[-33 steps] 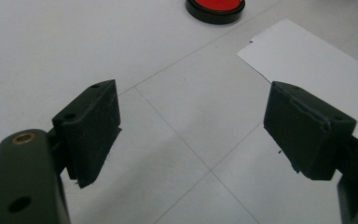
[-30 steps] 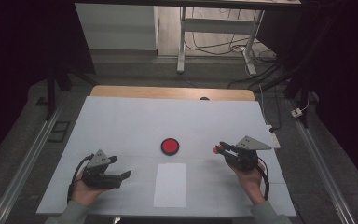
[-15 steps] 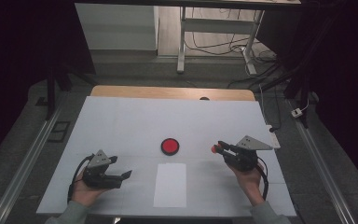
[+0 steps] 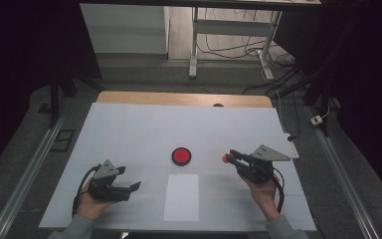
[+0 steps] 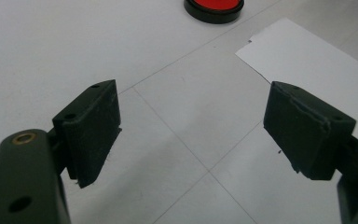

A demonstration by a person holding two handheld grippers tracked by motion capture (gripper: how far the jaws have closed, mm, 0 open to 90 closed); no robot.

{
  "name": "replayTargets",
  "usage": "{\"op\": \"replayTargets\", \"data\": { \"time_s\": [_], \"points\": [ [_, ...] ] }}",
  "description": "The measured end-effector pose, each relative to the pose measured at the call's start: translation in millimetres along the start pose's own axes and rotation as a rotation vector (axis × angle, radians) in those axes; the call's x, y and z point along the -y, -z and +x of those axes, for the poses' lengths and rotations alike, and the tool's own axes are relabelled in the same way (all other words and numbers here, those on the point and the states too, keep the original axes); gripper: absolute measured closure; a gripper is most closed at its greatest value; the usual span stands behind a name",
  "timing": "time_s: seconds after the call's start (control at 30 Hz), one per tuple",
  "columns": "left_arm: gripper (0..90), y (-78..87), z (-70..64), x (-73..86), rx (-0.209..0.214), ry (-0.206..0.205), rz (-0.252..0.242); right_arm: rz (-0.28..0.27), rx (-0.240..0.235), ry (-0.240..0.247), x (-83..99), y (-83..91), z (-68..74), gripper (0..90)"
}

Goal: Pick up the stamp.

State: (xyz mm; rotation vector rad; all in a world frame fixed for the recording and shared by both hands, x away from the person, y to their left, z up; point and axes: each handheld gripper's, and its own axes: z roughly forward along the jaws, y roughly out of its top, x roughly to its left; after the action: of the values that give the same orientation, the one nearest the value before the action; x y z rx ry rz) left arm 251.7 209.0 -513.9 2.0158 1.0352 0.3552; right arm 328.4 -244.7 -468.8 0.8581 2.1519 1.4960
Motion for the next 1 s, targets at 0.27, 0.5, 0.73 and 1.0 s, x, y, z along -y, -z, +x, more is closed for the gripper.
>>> {"op": "replayTargets", "data": {
  "time_s": [0.27,0.5,0.73,1.0],
  "points": [
    [19.1,0.4,-0.2,-0.3,0.002,0.002,-0.004,-0.014,-0.035,0.001,-3.7,-1.8,7.0,72.0],
    [19.1,0.0,0.3,-0.8,0.008,0.004,-0.007,-0.018,-0.063,0.003,-6.6,-4.9,13.5,72.0],
    [19.2,1.1,0.7,0.4,0.01,0.008,-0.013,-0.017,-0.09,-0.003,-6.4,-8.6,18.8,72.0],
    [19.3,-0.5,-0.4,0.4,0.014,0.0,-0.008,-0.01,-0.102,0.006,-6.5,-10.3,24.3,72.0]
  ]
}}
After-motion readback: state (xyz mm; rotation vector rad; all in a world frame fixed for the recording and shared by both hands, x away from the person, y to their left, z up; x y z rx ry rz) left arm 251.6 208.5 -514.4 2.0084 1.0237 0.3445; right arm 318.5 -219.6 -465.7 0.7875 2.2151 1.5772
